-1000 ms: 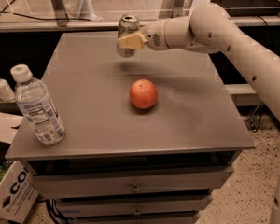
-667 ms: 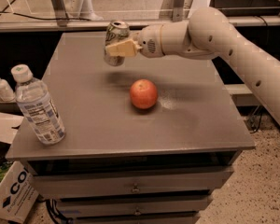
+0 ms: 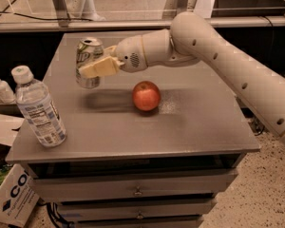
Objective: Move 7up can near blue plastic bottle
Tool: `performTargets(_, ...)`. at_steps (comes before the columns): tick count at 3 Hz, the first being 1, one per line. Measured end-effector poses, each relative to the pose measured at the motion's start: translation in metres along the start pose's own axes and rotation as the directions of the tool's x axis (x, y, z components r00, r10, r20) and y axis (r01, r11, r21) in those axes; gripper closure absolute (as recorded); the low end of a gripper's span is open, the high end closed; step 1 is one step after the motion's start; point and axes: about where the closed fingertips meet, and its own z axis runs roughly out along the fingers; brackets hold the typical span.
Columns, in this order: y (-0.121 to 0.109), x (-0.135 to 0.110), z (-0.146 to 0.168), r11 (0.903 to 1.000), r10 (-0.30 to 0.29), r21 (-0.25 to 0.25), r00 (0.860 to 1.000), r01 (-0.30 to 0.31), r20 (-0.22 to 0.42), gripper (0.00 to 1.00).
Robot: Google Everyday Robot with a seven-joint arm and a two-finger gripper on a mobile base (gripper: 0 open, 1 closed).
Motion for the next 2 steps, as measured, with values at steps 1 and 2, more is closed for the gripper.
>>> performTargets(1,0.03,-0.001,0.026,0.9881,-0.074,-0.138,0.997,0.068,-0.038,1.0)
performTargets(2,0.049,0.002,0.045,0.9648,-0.144,-0.231,0.988,0.126,-0.064,1.0)
